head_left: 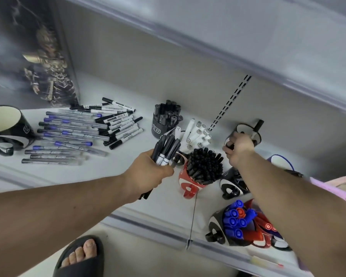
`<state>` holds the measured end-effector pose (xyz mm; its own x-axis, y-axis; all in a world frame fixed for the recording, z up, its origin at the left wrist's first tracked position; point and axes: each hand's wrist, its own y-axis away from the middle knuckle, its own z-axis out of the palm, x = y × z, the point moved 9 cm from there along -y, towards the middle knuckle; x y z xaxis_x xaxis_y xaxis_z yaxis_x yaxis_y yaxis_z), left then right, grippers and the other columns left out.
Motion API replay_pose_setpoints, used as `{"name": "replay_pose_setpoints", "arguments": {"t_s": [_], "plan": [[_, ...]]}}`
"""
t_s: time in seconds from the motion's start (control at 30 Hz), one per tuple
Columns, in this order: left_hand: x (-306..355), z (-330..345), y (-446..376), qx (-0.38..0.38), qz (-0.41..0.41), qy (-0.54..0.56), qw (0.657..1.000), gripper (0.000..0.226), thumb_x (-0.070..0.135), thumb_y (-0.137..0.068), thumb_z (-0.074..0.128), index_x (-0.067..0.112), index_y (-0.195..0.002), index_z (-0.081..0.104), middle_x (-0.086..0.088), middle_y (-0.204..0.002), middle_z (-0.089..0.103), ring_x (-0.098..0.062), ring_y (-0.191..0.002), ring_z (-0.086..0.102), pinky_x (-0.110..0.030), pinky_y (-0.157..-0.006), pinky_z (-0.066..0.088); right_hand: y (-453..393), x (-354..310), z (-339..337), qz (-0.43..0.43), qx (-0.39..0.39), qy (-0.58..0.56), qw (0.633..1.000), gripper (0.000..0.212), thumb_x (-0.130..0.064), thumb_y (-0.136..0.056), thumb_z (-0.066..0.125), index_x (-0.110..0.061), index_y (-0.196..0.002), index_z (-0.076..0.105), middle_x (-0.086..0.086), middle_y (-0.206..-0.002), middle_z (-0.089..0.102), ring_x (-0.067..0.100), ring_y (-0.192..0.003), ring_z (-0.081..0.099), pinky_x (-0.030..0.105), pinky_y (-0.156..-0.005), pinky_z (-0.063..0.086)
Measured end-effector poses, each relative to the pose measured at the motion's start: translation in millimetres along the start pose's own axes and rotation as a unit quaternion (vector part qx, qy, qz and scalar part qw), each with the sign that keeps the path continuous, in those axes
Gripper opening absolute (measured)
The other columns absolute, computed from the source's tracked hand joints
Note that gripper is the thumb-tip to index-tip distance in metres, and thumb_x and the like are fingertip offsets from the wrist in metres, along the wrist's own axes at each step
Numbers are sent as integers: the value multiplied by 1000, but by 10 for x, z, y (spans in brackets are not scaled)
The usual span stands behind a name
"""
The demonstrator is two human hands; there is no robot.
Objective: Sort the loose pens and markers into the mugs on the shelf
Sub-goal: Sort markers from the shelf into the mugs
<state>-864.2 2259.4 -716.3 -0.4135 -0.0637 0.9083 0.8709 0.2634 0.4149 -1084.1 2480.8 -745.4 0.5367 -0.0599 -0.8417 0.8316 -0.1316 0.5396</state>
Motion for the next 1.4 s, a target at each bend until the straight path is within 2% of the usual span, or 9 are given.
{"name": "replay_pose_setpoints", "arguments": {"t_s": [0.07,0.17,0.27,0.37,0.6,0.73,0.93,1.17,1.4], "plan": [[-22,-45,44,-1,-1,-9,1000,19,6,-79,66,15,-75,50,1,-50,44,-14,-45,40,-18,-40,31,211,-100,-30,-15,-4,10,1000,16,-25,-94,47,-24,-79,48,-6,-73,41,13,-60,32,26,-54,16],[-75,-113,123,-3,-4,-21,1000,18,7,-78,67,10,-81,50,-4,-54,45,-15,-46,42,-19,-42,33,604,-273,-30,-60,-31,63,996,17,-33,-95,50,-21,-84,54,-2,-85,53,19,-70,45,27,-60,25],[-77,-163,217,-3,-1,-14,1000,20,4,-79,68,8,-83,49,-5,-56,48,-12,-42,45,-18,-42,35,1035,-358,-31,-113,-64,108,986,19,-36,-96,51,-23,-91,64,-6,-100,64,22,-91,64,33,-95,41],[20,-266,270,10,16,-7,1000,19,8,-80,72,8,-83,54,-5,-63,58,-11,-49,57,-21,-48,42,1504,-295,-16,-141,-116,132,974,26,-36,-97,51,-20,-103,70,-3,-111,67,22,-100,67,36,-107,38],[186,-610,415,38,46,49,997,25,22,-77,77,7,-95,66,1,-88,71,-14,-84,72,-25,-53,38,2410,222,292,-131,-235,142,953,34,-41,-83,58,-16,-95,77,7,-101,70,28,-91,69,37,-73,47],[79,-754,496,65,32,103,992,15,17,-85,74,15,-99,69,2,-101,74,-21,-98,71,-28,-58,38,2576,594,555,-147,-258,179,938,44,-53,-57,66,-19,-83,79,2,-101,75,23,-91,70,31,-84,46],[-287,-926,537,101,-18,143,984,5,18,-84,75,20,-84,71,6,-85,75,-18,-92,70,-31,-62,45,2473,1097,805,-172,-281,256,909,37,-52,-60,63,-19,-67,76,3,-85,73,19,-84,69,33,-86,49],[-715,-1053,431,116,-83,120,983,19,11,-82,74,7,-99,71,0,-90,76,-19,-94,72,-26,-58,45,2182,1567,876,-139,-279,313,897,41,-50,-62,62,-9,-65,68,12,-74,68,21,-71,60,37,-70,43],[-870,-1134,352,119,-90,93,984,23,8,-78,75,12,-99,67,4,-99,72,-17,-82,67,-26,-56,43,1941,1763,839,-124,-258,329,900,28,-37,-63,65,-9,-64,64,6,-73,61,33,-85,61,34,-72,41]]}}
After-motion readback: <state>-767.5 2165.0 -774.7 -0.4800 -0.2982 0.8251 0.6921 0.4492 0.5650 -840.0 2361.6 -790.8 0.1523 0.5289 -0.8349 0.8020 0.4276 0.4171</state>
